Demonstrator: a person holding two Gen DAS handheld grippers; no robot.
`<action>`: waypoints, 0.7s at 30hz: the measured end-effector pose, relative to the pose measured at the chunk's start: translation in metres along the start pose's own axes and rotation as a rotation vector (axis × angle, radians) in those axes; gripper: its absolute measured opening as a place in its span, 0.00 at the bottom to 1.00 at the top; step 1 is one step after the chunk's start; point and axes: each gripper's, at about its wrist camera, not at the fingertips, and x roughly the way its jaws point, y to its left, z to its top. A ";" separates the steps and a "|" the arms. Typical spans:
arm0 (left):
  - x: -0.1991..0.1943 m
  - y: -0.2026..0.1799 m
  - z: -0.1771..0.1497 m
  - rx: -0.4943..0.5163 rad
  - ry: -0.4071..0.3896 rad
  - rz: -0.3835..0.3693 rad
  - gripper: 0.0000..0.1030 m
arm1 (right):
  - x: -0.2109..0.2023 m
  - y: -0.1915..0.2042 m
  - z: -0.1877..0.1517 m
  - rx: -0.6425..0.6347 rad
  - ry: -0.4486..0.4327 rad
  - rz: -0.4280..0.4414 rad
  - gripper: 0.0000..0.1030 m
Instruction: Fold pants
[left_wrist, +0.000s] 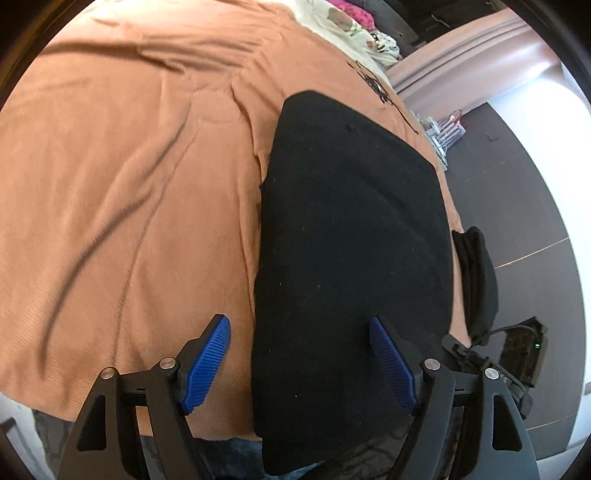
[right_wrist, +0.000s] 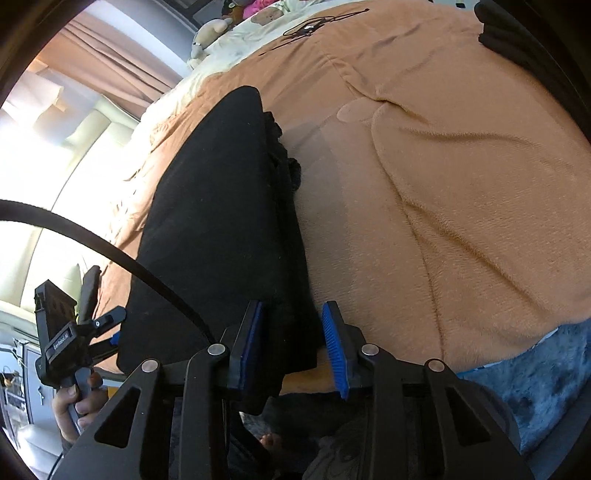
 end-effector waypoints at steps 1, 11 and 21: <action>0.000 0.001 -0.001 -0.007 0.009 -0.023 0.65 | 0.001 -0.001 -0.002 0.005 0.003 0.002 0.30; -0.008 -0.011 0.002 0.019 0.016 -0.008 0.60 | -0.013 0.009 0.001 -0.034 -0.004 0.046 0.30; -0.011 0.003 0.015 -0.022 -0.037 -0.007 0.62 | -0.011 0.026 0.035 -0.123 -0.008 0.104 0.30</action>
